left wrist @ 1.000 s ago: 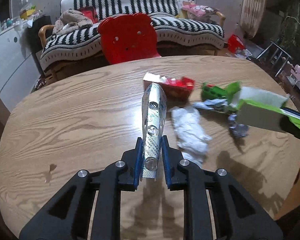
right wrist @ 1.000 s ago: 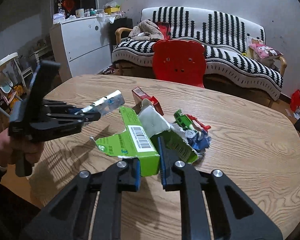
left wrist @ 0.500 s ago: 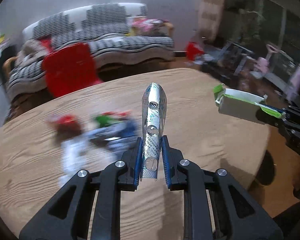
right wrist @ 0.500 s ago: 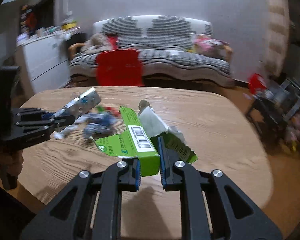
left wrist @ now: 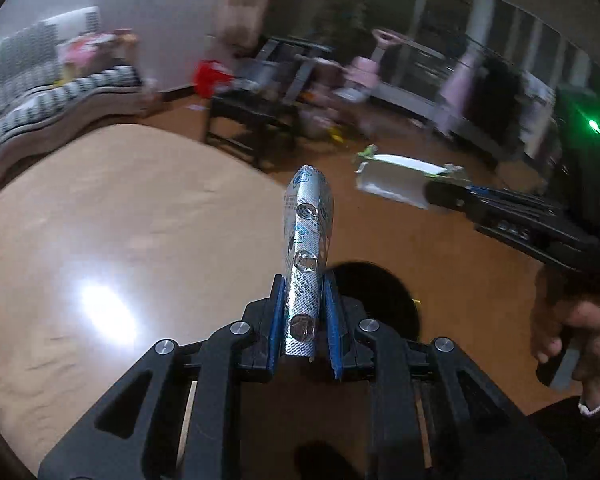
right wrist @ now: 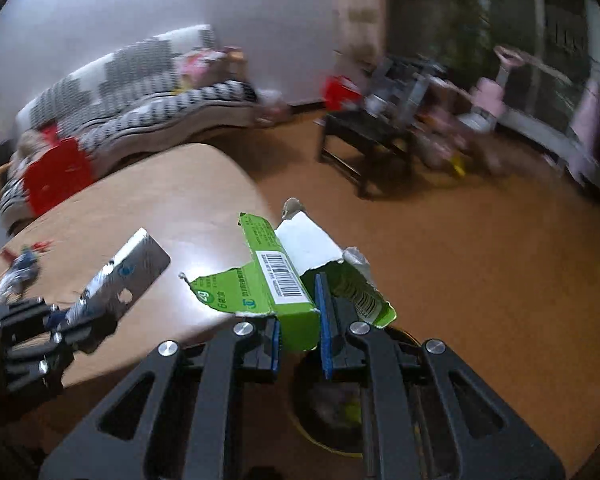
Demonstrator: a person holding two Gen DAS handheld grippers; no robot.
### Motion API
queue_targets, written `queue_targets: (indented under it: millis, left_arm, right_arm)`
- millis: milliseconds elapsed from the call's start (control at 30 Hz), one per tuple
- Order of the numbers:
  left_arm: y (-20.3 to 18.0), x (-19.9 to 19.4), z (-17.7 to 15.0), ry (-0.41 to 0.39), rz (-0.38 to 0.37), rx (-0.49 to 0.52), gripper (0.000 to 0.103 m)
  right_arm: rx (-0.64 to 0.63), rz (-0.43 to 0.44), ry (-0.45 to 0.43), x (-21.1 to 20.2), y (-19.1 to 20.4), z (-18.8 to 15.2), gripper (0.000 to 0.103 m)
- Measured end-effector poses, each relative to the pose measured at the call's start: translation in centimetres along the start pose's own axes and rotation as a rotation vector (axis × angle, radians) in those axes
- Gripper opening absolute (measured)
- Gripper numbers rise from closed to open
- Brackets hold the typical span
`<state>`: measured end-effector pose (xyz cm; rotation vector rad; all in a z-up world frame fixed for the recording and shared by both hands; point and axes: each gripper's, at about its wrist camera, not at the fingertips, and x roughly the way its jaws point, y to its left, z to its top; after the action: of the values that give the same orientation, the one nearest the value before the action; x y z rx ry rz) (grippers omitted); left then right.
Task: Collect trash
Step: 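Carry both items over the black bin, then open both tools to drop the items and swing back toward the table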
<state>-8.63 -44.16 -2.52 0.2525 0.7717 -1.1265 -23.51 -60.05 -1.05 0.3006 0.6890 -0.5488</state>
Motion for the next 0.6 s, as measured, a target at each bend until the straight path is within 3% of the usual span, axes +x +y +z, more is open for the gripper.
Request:
queue_targets:
  millis: [133, 267, 400, 600]
  left_arm:
    - [-4.8, 6.2, -0.8, 0.095, -0.078, 0.049, 0.019]
    - [-6.9, 10.7, -2.0, 0.174, -0.101, 0.072, 0.019]
    - [-7.4, 13.9, -2.3, 0.221, -0.109, 0.065, 0.019]
    - [-7.2, 16.0, -2.7, 0.253, -0.115, 0.049, 0.019]
  right_arm:
    - [0.091, -0.032, 0.093, 1.4, -4.8, -2.2, 0.015]
    - [0.163, -0.031, 0.200, 3.3, -8.3, -4.6, 0.015]
    - [0.186, -0.020, 0.264, 5.0, -9.0, -5.7, 0.015]
    - [0.184, -0.026, 0.277, 5.5, -8.4, -5.0, 0.015]
